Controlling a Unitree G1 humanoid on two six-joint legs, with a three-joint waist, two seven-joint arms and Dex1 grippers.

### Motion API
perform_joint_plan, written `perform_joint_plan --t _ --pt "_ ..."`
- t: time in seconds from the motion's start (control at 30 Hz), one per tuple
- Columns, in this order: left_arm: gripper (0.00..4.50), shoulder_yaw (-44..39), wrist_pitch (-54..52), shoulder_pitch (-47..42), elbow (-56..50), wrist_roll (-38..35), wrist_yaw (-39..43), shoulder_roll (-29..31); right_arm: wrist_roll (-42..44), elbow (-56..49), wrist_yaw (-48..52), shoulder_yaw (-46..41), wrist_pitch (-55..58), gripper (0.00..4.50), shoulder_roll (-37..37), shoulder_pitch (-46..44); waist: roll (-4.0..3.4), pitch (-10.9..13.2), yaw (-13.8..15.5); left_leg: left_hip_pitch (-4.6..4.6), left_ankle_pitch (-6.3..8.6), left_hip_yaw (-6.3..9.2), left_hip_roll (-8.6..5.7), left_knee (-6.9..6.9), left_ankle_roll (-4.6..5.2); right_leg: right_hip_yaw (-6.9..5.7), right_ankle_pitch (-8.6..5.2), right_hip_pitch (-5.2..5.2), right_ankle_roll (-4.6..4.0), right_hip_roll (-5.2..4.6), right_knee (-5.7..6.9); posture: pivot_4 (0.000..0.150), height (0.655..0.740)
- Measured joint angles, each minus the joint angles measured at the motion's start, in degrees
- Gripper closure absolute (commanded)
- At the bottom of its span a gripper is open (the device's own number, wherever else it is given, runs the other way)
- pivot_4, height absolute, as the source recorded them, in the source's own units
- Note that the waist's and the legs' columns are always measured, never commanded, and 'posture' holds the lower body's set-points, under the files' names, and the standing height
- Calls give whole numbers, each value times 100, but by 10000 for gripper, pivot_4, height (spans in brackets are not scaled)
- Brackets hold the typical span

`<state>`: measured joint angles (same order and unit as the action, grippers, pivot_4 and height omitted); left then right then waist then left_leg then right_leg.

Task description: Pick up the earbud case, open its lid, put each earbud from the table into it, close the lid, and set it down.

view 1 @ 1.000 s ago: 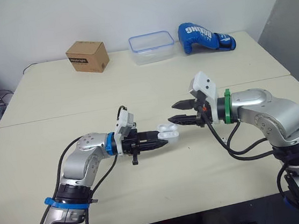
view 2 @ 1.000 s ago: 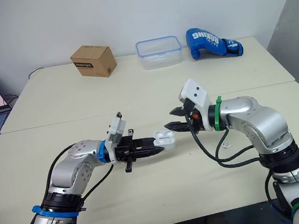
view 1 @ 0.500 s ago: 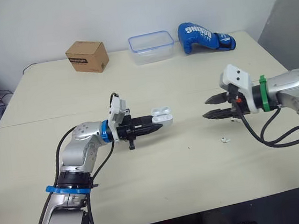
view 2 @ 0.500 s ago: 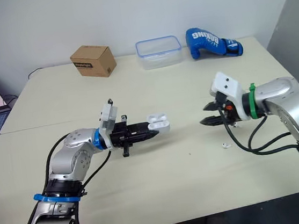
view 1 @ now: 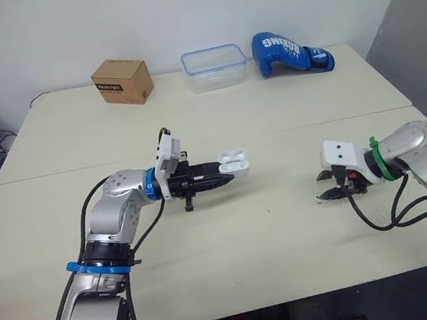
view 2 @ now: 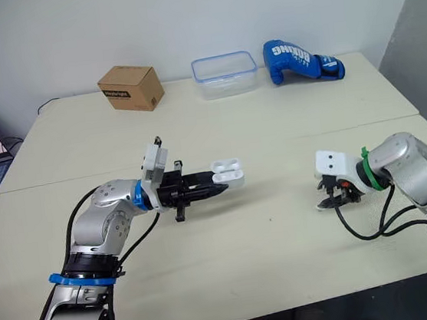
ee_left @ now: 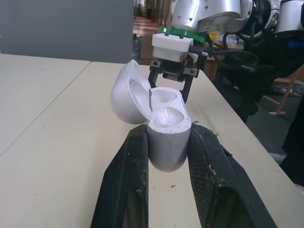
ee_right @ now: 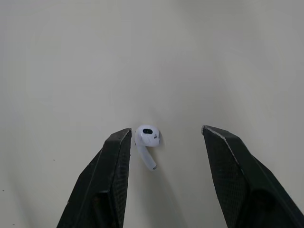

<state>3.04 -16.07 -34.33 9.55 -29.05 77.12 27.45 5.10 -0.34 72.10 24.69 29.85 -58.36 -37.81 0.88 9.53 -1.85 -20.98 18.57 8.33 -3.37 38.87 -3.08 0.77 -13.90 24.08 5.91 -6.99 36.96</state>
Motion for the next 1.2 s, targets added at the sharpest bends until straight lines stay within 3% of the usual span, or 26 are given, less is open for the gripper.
perform_joint_plan --t 0.8,1.0,1.2 --pt "37152 0 -83 186 -257 -6 -21 30 -641 292 191 56 -497 20448 342 132 0 0 4 2 0 1 0 1 0 1 0 -2 0 0 1 1500 7307" --pt "37152 0 -92 218 -262 -6 -23 30 -647 290 272 35 -576 40482 372 167 0 0 5 2 0 1 0 3 0 0 0 -3 0 0 2 1500 7307" --pt "37152 0 -102 217 -303 -6 -25 30 -683 290 274 3 -584 41135 385 179 0 0 4 2 0 1 0 3 0 1 0 -3 0 0 1 1500 7307"
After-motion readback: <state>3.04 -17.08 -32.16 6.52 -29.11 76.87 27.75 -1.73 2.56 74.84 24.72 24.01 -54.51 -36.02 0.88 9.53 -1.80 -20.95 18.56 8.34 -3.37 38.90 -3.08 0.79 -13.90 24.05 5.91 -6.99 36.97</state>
